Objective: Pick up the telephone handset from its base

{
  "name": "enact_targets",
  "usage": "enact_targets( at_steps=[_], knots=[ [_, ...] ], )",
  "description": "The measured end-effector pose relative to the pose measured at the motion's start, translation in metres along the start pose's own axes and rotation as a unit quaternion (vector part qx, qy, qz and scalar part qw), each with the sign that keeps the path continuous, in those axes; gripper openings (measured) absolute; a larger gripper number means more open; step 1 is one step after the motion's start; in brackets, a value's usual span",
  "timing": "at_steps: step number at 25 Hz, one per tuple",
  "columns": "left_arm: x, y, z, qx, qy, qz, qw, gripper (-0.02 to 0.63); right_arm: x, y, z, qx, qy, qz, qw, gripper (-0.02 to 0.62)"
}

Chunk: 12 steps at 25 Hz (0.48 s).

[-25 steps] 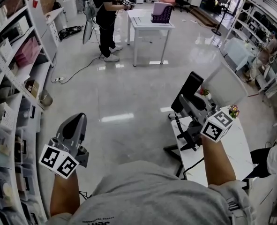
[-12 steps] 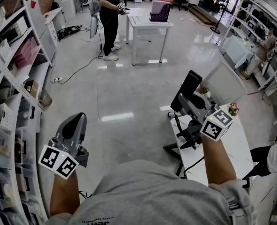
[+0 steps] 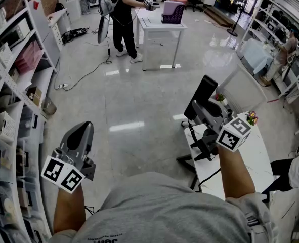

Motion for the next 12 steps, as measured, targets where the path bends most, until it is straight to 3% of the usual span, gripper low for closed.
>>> enact_targets(
  at_steps=[12],
  knots=[
    [-0.0037,0.0005,-0.0019,0.001,-0.001,-0.006,1.0000,0.058,0.0018,0.0032,-0.0018,0.000,0.003,-0.001,1.000,0.077]
  ],
)
Point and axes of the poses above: the fingertips, and each gripper's own axes: y backward along the fingers, x to its left, z out of its top, the point moved 4 cm from there along y, backward along the fingers, and after that the axes turned 10 degrees about z, right-handed, at the moved point
